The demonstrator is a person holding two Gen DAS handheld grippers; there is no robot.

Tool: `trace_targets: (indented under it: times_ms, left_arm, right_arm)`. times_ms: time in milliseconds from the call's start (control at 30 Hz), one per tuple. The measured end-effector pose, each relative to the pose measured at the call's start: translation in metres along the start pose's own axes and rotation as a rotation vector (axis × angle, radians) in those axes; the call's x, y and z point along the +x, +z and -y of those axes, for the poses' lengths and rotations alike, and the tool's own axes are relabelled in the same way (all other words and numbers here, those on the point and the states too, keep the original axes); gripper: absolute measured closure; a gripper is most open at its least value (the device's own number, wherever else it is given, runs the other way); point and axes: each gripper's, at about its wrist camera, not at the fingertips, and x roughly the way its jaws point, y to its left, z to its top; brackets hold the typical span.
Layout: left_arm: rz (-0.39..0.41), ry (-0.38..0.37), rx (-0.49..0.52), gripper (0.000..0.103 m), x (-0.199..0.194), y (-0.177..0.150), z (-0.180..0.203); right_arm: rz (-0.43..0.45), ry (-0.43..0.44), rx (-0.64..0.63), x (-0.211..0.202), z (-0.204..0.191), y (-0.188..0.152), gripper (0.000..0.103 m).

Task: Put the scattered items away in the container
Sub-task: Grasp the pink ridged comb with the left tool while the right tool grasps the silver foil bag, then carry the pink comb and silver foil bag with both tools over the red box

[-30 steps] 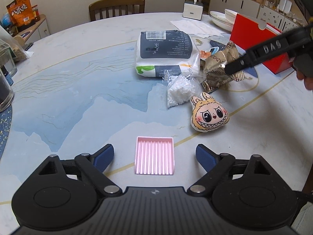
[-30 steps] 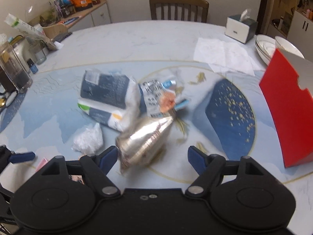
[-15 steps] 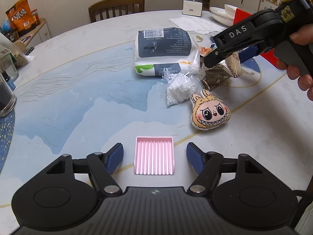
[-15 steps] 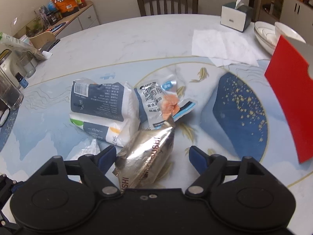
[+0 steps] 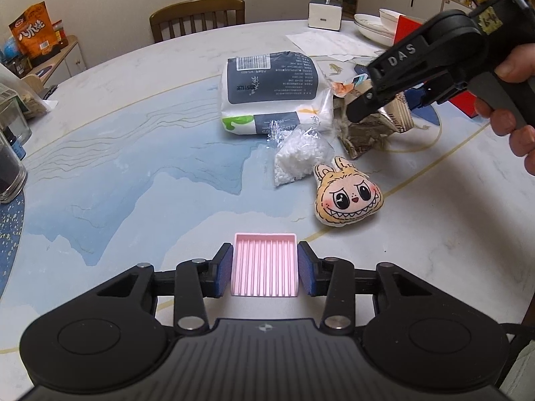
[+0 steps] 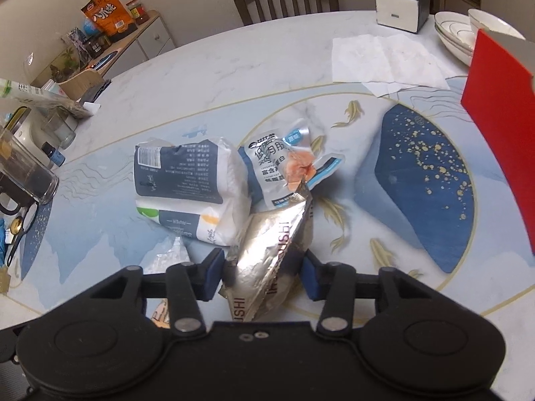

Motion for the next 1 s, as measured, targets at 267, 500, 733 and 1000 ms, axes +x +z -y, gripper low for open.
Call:
trace_targets:
  times_ms: [267,500,733,1000]
  left_arm:
    - [-0.016,-0.005,-0.031,0.064,0.001,0.005,0.004]
    - [-0.023,-0.016,-0.077,0.064,0.0,0.01,0.009]
    - [0.013,-0.016,-0.087,0.064,-0.008,0.029,0.023]
    - [0.055,-0.033,-0.086,0.064,-0.018,0.056,0.045]
  right_arm:
    - [0.005,0.008,0.006,-0.018,0.015,-0.008,0.062]
    - [0.02,0.021,0.02,-0.04,0.037,-0.015,0.062]
    - [0.047,0.037,0.031,-0.063,0.058,-0.017,0.062]
    - [0.067,0.057,0.054,-0.087,0.086,-0.014,0.062]
